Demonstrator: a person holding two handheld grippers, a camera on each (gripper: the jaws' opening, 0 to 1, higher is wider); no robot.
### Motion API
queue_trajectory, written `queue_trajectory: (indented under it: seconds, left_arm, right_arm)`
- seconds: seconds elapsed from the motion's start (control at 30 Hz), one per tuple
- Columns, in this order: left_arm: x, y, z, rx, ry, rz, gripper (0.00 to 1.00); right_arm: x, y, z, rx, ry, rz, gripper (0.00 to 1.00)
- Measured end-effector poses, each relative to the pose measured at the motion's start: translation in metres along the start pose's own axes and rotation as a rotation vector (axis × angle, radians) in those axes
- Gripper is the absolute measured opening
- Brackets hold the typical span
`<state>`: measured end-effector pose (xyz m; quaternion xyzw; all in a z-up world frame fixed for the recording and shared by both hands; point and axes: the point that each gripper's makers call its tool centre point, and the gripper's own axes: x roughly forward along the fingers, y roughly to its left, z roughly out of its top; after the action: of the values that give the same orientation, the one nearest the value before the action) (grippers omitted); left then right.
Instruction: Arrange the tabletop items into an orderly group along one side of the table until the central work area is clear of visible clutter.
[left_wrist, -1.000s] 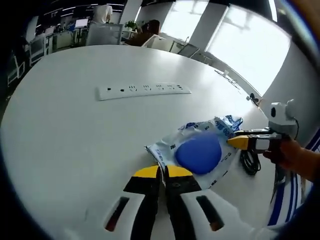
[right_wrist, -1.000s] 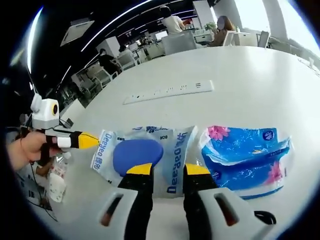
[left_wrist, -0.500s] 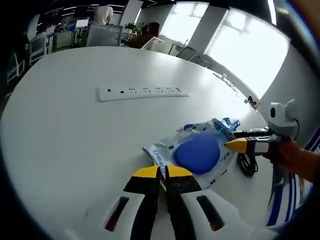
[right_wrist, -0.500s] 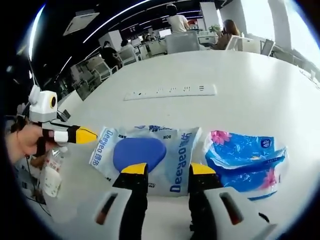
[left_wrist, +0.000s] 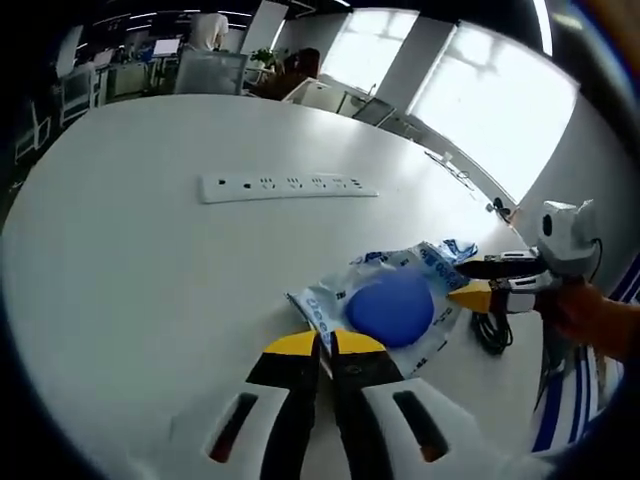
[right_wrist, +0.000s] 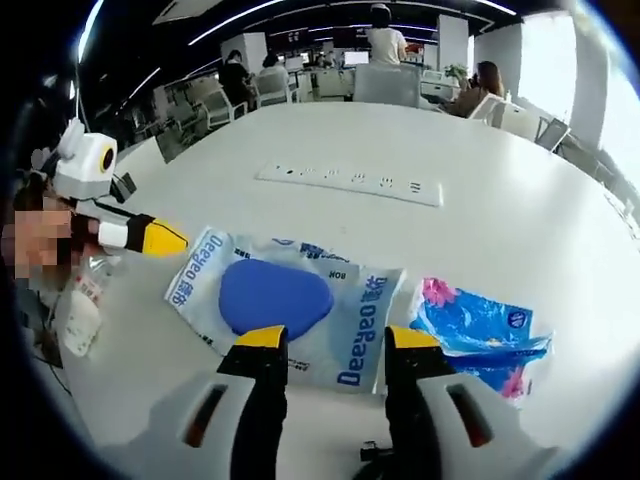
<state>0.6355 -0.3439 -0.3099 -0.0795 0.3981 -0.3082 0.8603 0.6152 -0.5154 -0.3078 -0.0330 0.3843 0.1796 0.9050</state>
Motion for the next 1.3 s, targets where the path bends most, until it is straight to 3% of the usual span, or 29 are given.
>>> queue_trajectory:
  seconds: [0.87, 1.3]
  left_arm:
    - [-0.019, -0.007, 0.011, 0.041, -0.022, -0.023, 0.26]
    - [-0.037, -0.004, 0.019, 0.053, -0.041, -0.023, 0.4]
  right_arm:
    - [-0.021, 0.009, 0.024, 0.005, -0.055, 0.017, 0.38]
    - [-0.027, 0.021, 0.042, -0.015, -0.1, 0.05, 0.44]
